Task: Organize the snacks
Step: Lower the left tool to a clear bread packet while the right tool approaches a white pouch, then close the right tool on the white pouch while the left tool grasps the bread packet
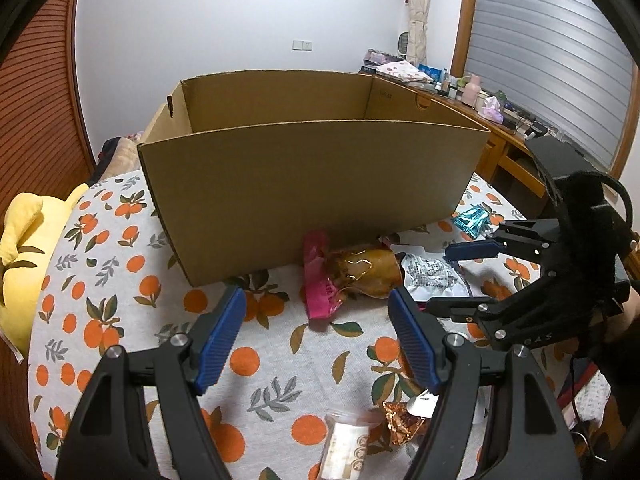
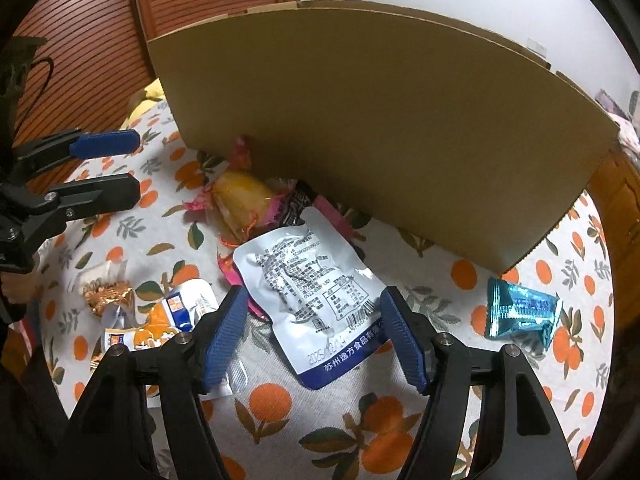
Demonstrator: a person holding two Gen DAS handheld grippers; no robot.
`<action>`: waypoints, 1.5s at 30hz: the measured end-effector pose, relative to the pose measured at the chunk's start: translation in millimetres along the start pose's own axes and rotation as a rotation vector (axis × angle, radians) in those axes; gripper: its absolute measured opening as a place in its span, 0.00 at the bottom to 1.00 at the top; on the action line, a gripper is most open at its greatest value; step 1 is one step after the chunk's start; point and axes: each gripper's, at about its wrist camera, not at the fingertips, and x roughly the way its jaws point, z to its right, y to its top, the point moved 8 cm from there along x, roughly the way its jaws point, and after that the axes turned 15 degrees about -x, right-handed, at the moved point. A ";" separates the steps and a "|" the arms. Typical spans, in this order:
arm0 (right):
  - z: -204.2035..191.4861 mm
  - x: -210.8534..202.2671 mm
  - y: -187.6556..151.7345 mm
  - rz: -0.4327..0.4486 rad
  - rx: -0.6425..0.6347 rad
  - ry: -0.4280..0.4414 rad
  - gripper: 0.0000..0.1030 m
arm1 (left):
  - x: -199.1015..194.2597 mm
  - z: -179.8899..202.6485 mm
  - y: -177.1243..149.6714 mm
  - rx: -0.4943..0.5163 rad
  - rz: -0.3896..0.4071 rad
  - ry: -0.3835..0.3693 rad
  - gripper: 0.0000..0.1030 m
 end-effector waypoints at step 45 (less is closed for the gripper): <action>6.5 -35.8 -25.2 0.106 0.038 -0.034 0.58 | 78.6 29.6 7.6 0.047 -0.156 0.068 0.73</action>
